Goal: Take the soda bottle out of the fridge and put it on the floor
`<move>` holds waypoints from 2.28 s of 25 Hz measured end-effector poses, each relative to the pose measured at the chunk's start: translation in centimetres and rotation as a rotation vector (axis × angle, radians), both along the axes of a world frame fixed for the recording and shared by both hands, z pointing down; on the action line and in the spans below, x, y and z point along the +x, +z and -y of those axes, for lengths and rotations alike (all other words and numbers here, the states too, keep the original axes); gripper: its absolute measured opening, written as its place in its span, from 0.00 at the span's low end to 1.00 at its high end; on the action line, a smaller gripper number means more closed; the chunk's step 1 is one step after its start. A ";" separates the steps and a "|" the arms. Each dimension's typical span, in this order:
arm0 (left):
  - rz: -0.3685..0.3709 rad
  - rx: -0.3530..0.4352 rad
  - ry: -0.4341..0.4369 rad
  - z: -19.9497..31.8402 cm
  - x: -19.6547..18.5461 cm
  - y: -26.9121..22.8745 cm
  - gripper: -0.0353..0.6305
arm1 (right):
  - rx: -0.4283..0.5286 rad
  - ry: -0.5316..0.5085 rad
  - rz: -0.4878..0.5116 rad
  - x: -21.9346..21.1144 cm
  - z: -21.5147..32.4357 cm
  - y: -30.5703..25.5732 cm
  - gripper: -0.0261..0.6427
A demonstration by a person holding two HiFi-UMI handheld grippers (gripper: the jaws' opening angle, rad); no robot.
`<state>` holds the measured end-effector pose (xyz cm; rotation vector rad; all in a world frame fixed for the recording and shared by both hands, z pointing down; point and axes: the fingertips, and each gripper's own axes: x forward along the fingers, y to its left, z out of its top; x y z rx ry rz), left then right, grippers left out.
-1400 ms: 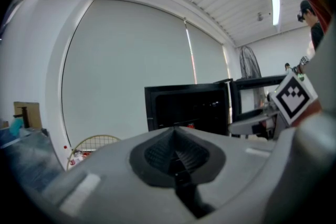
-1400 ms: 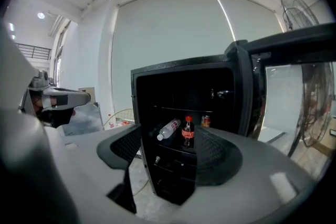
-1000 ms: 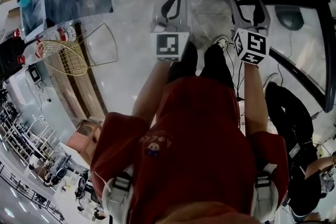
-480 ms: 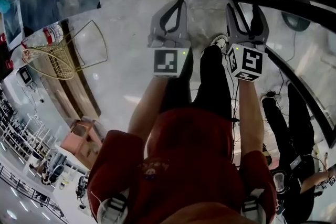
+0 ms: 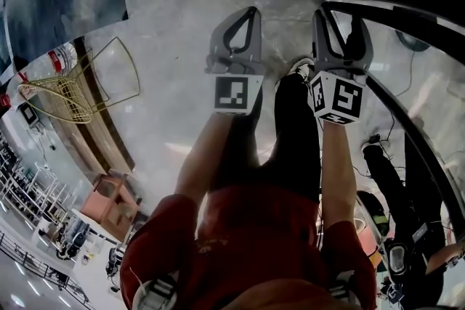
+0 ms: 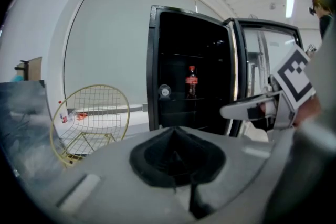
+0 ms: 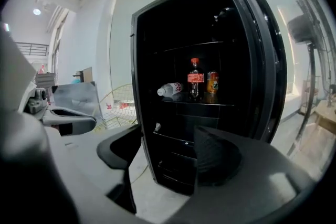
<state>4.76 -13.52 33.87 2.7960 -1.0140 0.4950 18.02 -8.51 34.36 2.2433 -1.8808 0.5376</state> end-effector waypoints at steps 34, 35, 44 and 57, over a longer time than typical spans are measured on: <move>0.161 -0.172 0.163 -1.4 6.1 4.7 0.05 | 0.149 0.128 -0.089 11.6 8.7 -6.1 0.48; 0.173 -0.193 0.175 -1.6 6.3 5.3 0.05 | 0.163 0.136 -0.085 12.1 9.4 -6.4 0.48; 0.288 -0.360 0.221 -3.5 6.5 10.0 0.05 | 0.190 0.120 -0.102 14.8 14.2 -7.7 0.56; 0.264 -0.384 0.199 -4.1 5.7 10.4 0.05 | 0.122 0.099 -0.122 16.1 17.8 -5.9 0.61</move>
